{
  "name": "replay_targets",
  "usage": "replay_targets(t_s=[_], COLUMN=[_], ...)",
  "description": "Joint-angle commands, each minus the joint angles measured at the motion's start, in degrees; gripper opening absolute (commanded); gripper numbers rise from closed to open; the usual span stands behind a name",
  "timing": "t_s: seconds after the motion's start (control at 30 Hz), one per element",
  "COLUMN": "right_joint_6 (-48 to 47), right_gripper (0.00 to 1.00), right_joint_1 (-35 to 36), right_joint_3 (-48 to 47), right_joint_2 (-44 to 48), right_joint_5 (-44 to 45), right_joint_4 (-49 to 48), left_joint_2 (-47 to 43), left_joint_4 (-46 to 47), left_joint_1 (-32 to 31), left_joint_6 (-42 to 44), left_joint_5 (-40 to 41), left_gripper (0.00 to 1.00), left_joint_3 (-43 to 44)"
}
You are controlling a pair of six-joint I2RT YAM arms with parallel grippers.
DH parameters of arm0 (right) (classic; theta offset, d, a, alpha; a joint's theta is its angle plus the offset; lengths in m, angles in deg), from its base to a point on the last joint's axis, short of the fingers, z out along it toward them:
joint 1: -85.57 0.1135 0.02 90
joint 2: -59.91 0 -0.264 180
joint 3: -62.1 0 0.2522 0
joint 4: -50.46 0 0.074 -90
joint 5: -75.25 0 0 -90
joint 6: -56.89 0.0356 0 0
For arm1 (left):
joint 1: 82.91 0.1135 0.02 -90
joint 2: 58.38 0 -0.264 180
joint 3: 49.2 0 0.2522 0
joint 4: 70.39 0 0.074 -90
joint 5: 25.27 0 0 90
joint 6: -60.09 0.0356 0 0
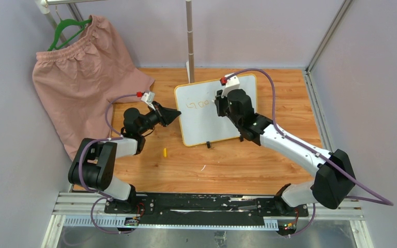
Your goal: Write a sentence on the whiteboard
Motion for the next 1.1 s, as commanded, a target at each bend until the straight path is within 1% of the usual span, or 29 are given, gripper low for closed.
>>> replay_targets(t_s=[0.0,0.53,1.07], right_joint_6=[0.0,-0.2,-1.0], right_gripper=[0.00,0.00,0.00], right_joint_1=[1.3,1.8,-1.3], right_joint_3=[-0.9,3.8,2.0], right_joint_2=[-1.1,1.9,3.3], right_joint_5=[-1.0,1.7,3.0], right_joint_4=[-0.4,0.6,2.6], left_joint_2=[-1.4,-1.6,-2.0], left_joint_4=[-0.4,-0.8,-1.2], left_joint_1=[-1.4,-1.4,-1.5], left_joint_6=[1.6,1.8,2.1], left_joint_5=[-2.2,-2.1,-2.0], left_gripper=[0.00,0.00,0.00], left_joint_3=[0.3,0.3,0.2])
